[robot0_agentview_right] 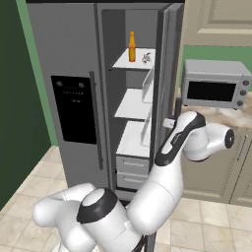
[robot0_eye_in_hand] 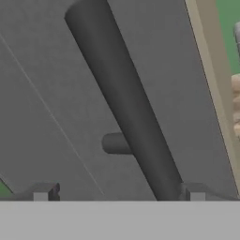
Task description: Pick up the frozen fish from the freezer, place it on any shelf in the fridge, and close the fridge and freezer doors when done.
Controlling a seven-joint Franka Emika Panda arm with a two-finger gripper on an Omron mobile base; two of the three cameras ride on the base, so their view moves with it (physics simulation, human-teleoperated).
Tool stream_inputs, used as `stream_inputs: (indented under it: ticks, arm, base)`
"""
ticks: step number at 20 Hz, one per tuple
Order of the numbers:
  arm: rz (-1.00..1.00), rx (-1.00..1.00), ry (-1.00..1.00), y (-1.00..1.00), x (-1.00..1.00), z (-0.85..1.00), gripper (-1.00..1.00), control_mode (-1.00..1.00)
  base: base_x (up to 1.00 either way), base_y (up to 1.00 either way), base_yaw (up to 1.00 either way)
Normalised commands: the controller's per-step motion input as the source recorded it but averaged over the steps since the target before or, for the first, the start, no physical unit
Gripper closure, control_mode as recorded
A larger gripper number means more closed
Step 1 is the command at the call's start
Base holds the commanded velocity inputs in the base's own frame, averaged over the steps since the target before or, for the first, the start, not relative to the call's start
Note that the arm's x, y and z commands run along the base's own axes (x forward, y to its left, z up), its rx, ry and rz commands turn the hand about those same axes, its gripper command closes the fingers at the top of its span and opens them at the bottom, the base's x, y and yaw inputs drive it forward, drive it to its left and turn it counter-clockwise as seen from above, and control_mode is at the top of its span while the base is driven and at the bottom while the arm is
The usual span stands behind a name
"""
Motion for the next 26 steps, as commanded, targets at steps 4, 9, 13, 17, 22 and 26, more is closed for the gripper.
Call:
stream_inputs:
  ticks: [4,9,13,17,22,26]
  arm:
    - [0.0,0.0,0.0,0.6,0.47,-0.01,-1.0,-1.0]
    - [-0.01,0.01,0.0,0.71,0.48,0.0,-1.0,-1.0]
    - [-0.03,0.04,0.0,0.77,0.54,0.0,-1.0,-1.0]
    - [-0.05,0.06,0.0,0.77,0.52,0.0,-1.0,-1.0]
    - [-0.07,0.05,0.0,0.75,0.47,0.0,-1.0,-1.0]
    - [-0.09,0.06,-0.01,0.7,0.46,0.0,-1.0,-1.0]
  base:
    - [0.0,0.0,0.0]
    - [0.0,0.0,0.0]
    - [0.0,0.0,0.0]
    - [0.0,0.0,0.0]
    - [0.0,0.0,0.0]
    - [0.0,0.0,0.0]
